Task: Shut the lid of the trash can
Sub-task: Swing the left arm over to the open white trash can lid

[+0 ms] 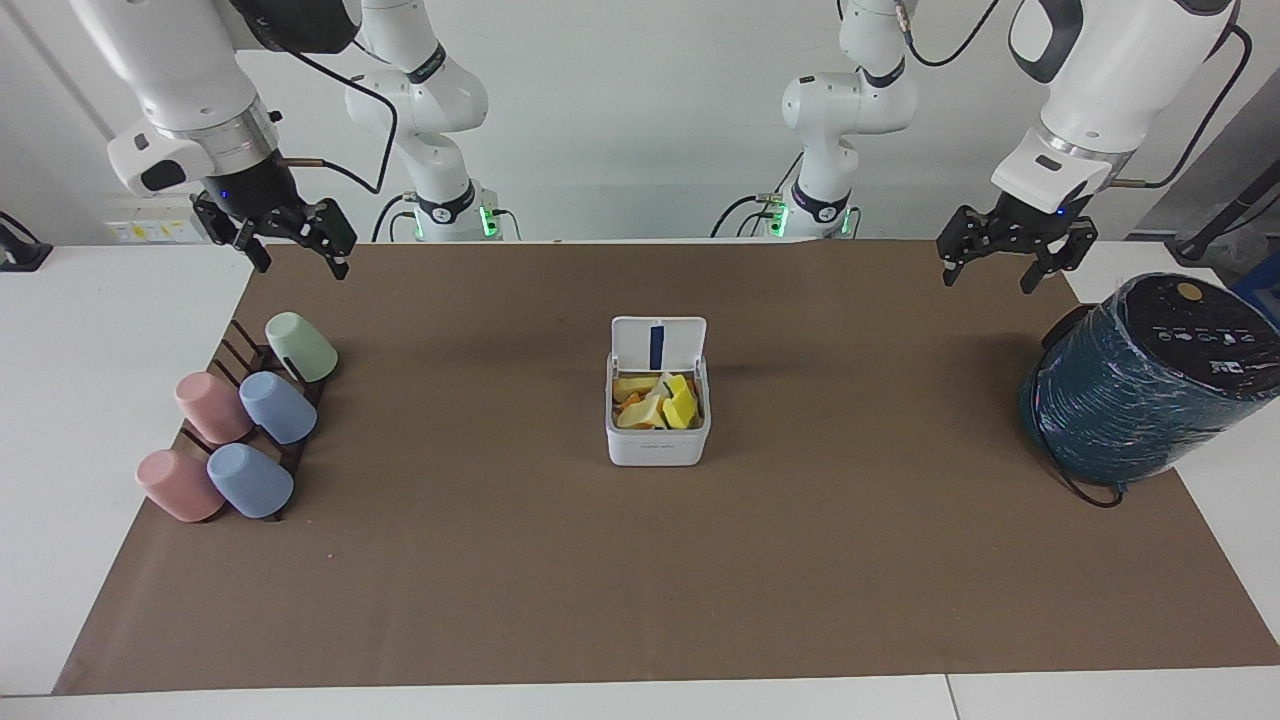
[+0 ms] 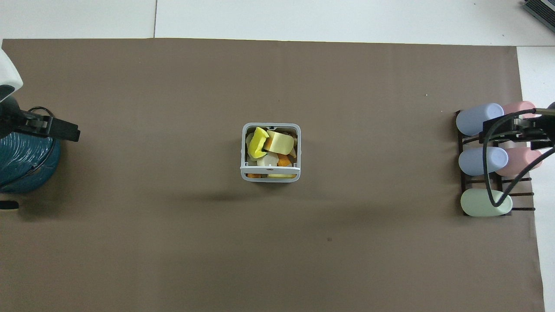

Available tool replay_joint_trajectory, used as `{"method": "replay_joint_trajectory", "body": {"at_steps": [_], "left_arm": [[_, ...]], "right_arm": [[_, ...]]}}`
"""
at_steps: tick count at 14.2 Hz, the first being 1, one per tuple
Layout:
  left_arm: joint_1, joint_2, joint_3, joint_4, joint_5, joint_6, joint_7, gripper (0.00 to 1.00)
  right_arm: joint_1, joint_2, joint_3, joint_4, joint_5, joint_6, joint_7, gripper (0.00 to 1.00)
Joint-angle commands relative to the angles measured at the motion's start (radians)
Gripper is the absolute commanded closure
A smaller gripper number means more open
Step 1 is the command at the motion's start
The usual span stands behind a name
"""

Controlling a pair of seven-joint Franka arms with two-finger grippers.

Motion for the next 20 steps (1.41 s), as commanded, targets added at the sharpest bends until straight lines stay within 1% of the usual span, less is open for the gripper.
{"method": "replay_joint_trajectory", "body": {"at_steps": [1,6,9,10,11,14,16,18,20], "left_arm": [[0.008,-0.029,-0.005,-0.03,0.013,-0.005,0.007,0.0],[0.006,-0.029,-0.006,-0.03,0.013,-0.002,-0.002,0.0],[-0.015,-0.027,-0.018,-0.032,0.013,0.01,-0.027,0.0],[-0.043,-0.029,-0.02,-0.041,0.013,0.027,-0.035,0.0],[-0.072,-0.041,-0.018,-0.071,0.013,0.059,-0.05,0.0],[-0.175,-0.09,-0.02,-0.199,0.013,0.169,-0.139,0.0],[-0.245,-0.093,-0.02,-0.23,0.013,0.203,-0.209,0.0],[-0.313,-0.079,-0.02,-0.243,0.013,0.226,-0.3,0.0],[-0.376,-0.078,-0.02,-0.279,0.013,0.28,-0.37,0.0]], "right_arm": [[0.0,-0.016,0.001,-0.013,-0.01,-0.005,-0.011,0.0],[0.0,-0.016,0.002,-0.013,-0.008,-0.004,-0.006,0.0],[0.002,-0.016,0.002,-0.013,-0.008,-0.005,-0.006,0.0],[0.0,-0.016,0.002,-0.015,-0.008,-0.005,-0.006,0.0],[0.0,-0.016,0.002,-0.015,-0.008,-0.004,-0.006,0.0],[0.0,-0.016,0.002,-0.015,-0.008,-0.002,-0.008,0.0],[0.0,-0.016,0.002,-0.015,-0.007,-0.002,-0.011,0.0],[0.0,-0.016,0.002,-0.015,-0.007,-0.004,-0.009,0.0],[0.0,-0.016,0.002,-0.015,-0.005,-0.002,-0.009,0.0]]}}
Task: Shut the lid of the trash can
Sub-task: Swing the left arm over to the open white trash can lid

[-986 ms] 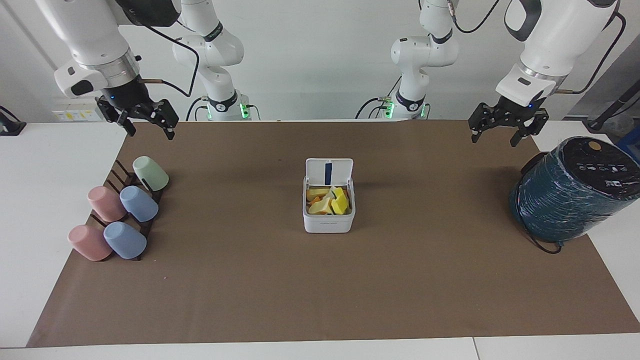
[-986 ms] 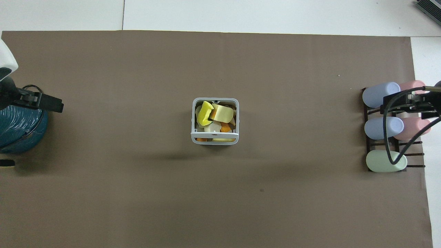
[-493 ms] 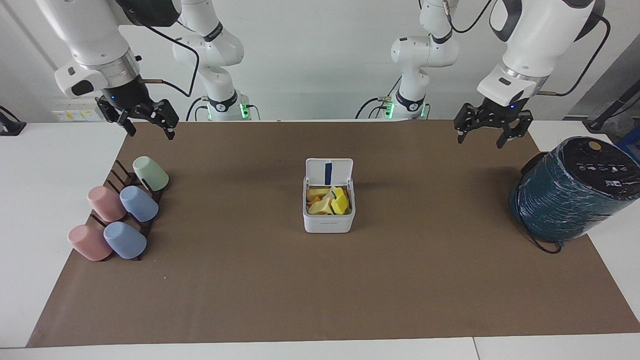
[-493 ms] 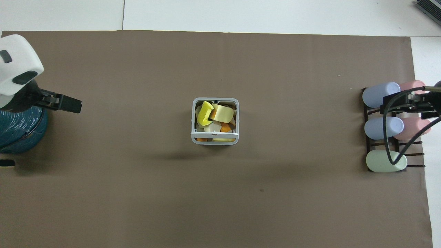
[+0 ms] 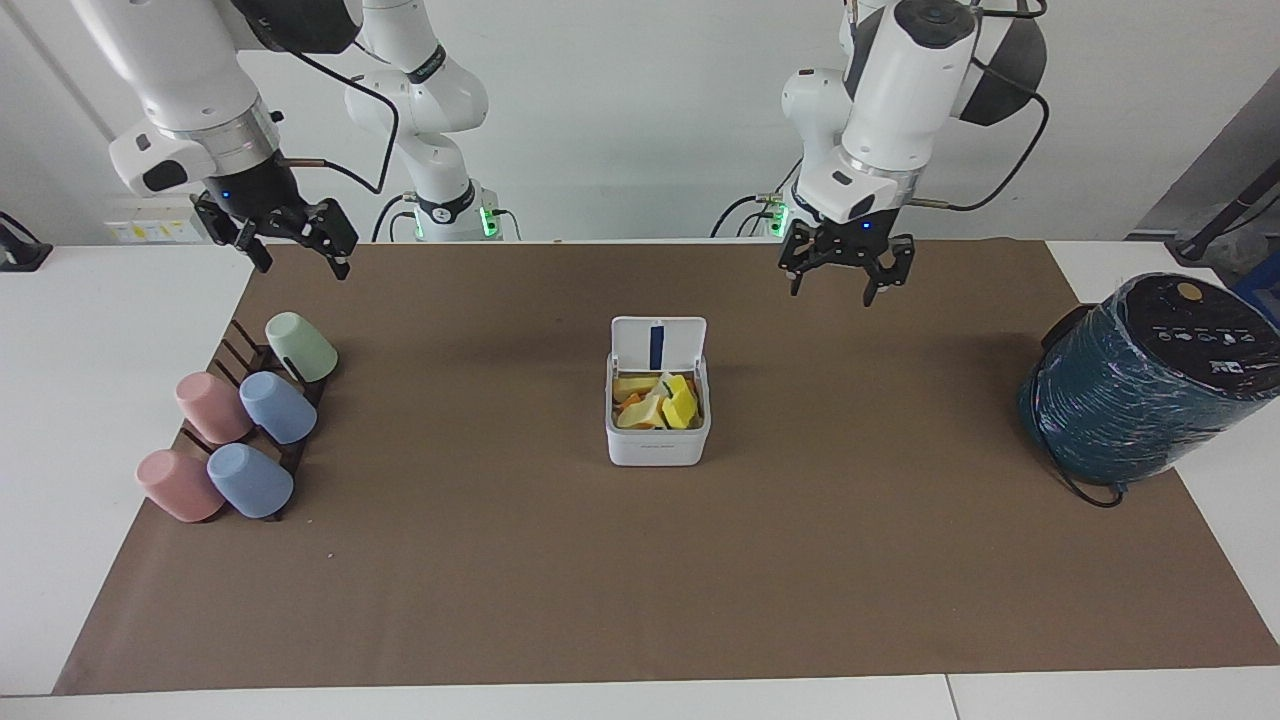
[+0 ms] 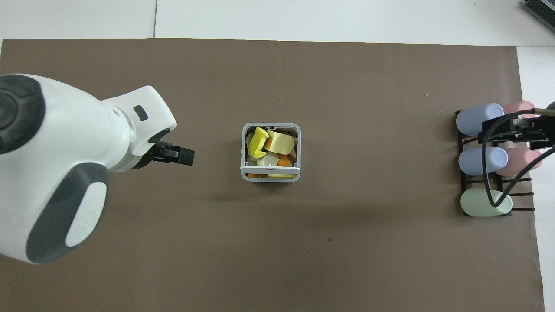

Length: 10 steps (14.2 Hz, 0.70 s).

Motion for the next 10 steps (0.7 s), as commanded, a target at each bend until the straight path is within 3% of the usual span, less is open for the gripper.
{"method": "replay_joint_trajectory", "body": {"at_steps": [1,3,6,9,10], "left_arm": [[-0.084,-0.025,0.016,-0.075,0.013,0.081,-0.088,0.0],[-0.136,-0.018,0.015,-0.089,0.013,0.092,-0.16,0.04],[-0.228,0.011,0.015,-0.108,0.013,0.151,-0.319,0.34],[-0.27,0.054,0.015,-0.113,0.013,0.231,-0.413,0.82],[-0.27,0.067,0.015,-0.113,0.013,0.271,-0.423,0.92]], "right_arm": [[-0.002,-0.016,0.002,-0.014,-0.005,-0.002,-0.009,0.0],[-0.002,-0.016,0.002,-0.014,-0.005,-0.002,-0.009,0.0],[-0.002,-0.016,0.002,-0.016,-0.004,-0.002,-0.009,0.0],[-0.002,-0.016,0.002,-0.017,-0.004,0.0,-0.009,0.0],[-0.002,-0.016,0.002,-0.019,-0.004,-0.002,-0.009,0.0]]}}
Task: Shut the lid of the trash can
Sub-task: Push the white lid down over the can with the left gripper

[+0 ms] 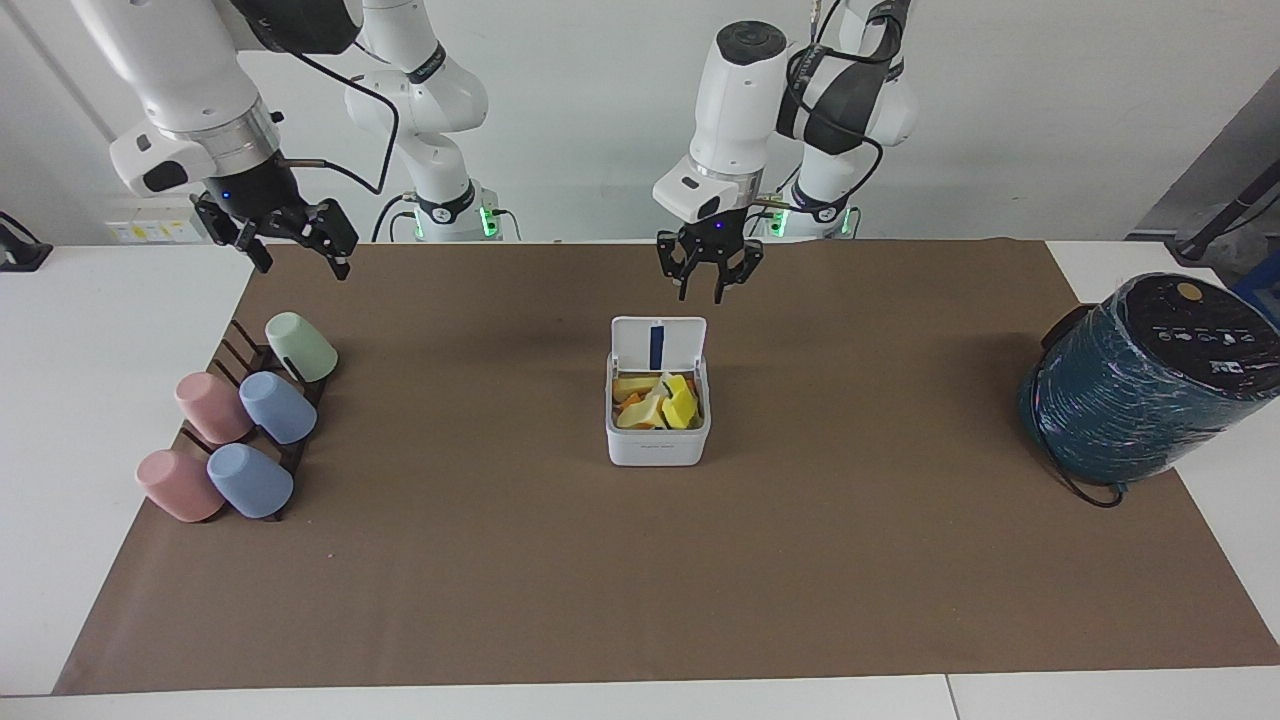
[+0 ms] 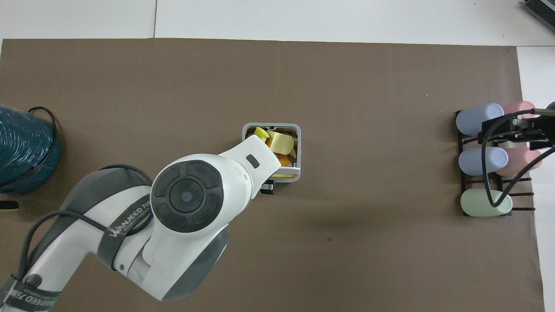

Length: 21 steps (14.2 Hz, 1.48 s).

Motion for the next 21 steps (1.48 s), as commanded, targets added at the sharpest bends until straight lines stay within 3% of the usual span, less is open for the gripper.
{"method": "replay_joint_trajectory", "body": {"at_steps": [1,9,15,21], "left_arm": [[-0.015,0.029,0.017,-0.015,0.013,0.099,-0.038,1.0],[0.023,0.134,0.019,-0.012,0.012,0.363,-0.047,1.0],[0.014,0.272,0.02,0.029,0.01,0.458,-0.066,1.0],[0.01,0.302,0.02,0.042,0.01,0.442,-0.075,0.99]], "right_arm": [[-0.002,-0.016,0.002,-0.016,-0.004,-0.001,-0.009,0.0],[-0.002,-0.016,0.002,-0.018,-0.001,-0.002,-0.009,0.0],[-0.002,-0.016,0.002,-0.018,-0.001,0.0,-0.009,0.0],[-0.002,-0.018,0.002,-0.019,-0.001,0.0,-0.009,0.0]]}}
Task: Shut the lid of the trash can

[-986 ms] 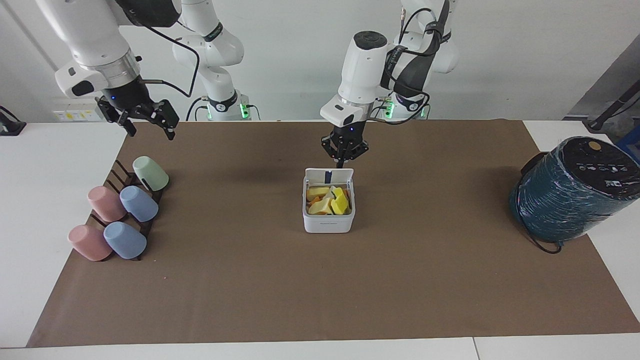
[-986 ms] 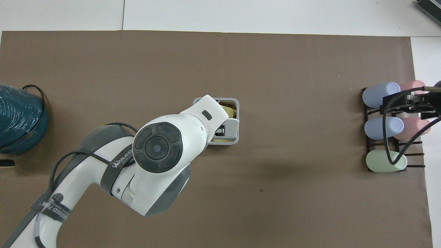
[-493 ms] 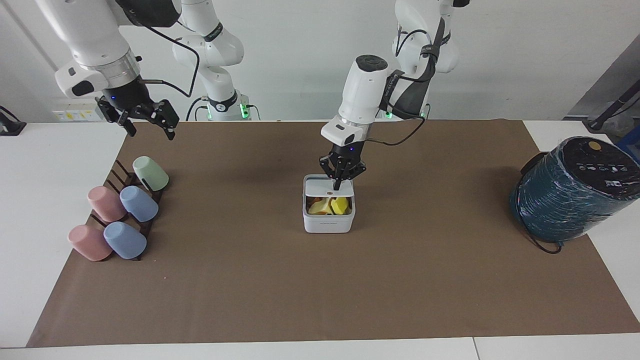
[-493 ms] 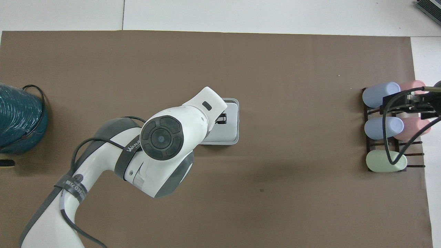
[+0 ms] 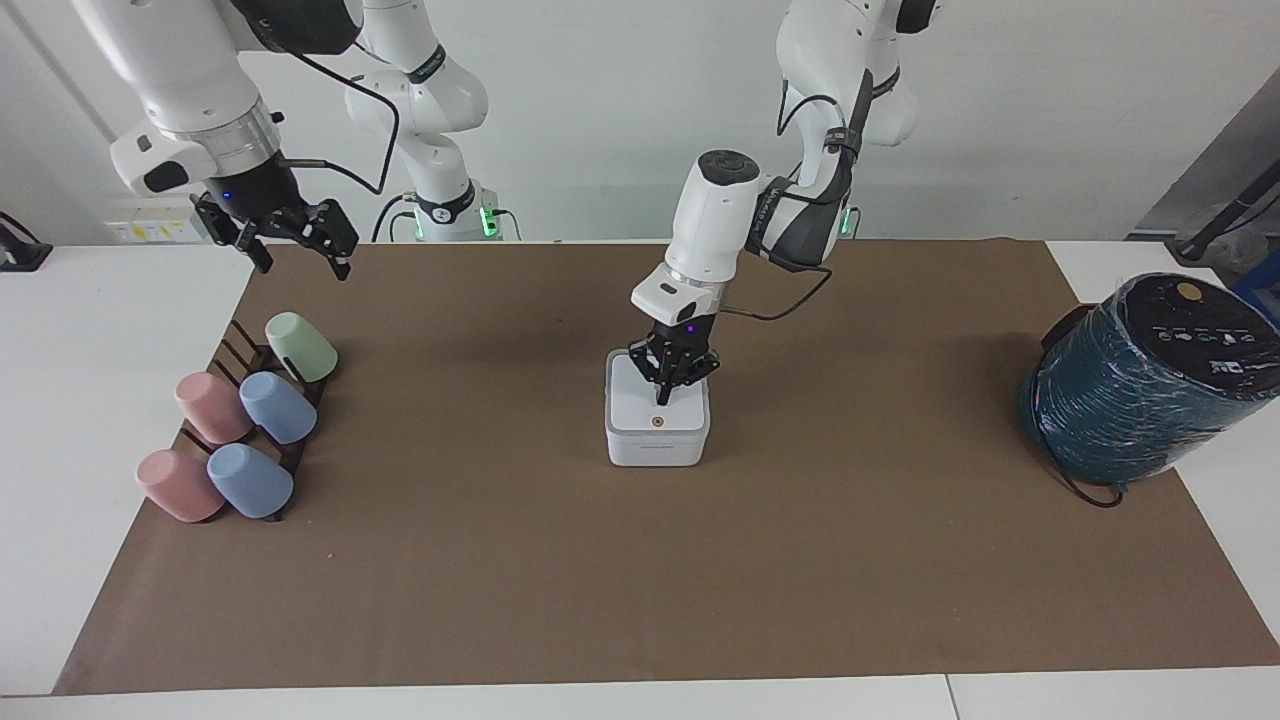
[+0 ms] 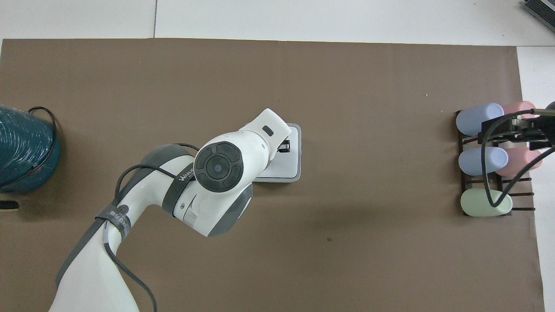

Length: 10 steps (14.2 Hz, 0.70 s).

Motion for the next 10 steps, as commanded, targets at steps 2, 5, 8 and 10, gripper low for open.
{"method": "replay_joint_trajectory", "body": {"at_steps": [2,5,8,10], "left_arm": [[-0.009,0.017,0.004,0.054,0.012,-0.128,-0.058,0.96],[0.01,-0.09,0.008,0.051,0.013,-0.271,-0.044,0.95],[0.022,-0.103,0.011,0.048,0.013,-0.299,-0.044,0.95],[0.077,-0.133,0.011,0.043,0.013,-0.349,0.021,0.82]], "right_arm": [[-0.002,-0.018,0.002,-0.019,-0.001,0.0,-0.009,0.0],[-0.002,-0.018,0.002,-0.019,-0.001,0.0,-0.009,0.0],[-0.002,-0.018,0.002,-0.019,-0.001,0.0,-0.009,0.0],[-0.002,-0.018,0.002,-0.019,-0.001,0.0,-0.009,0.0]]}}
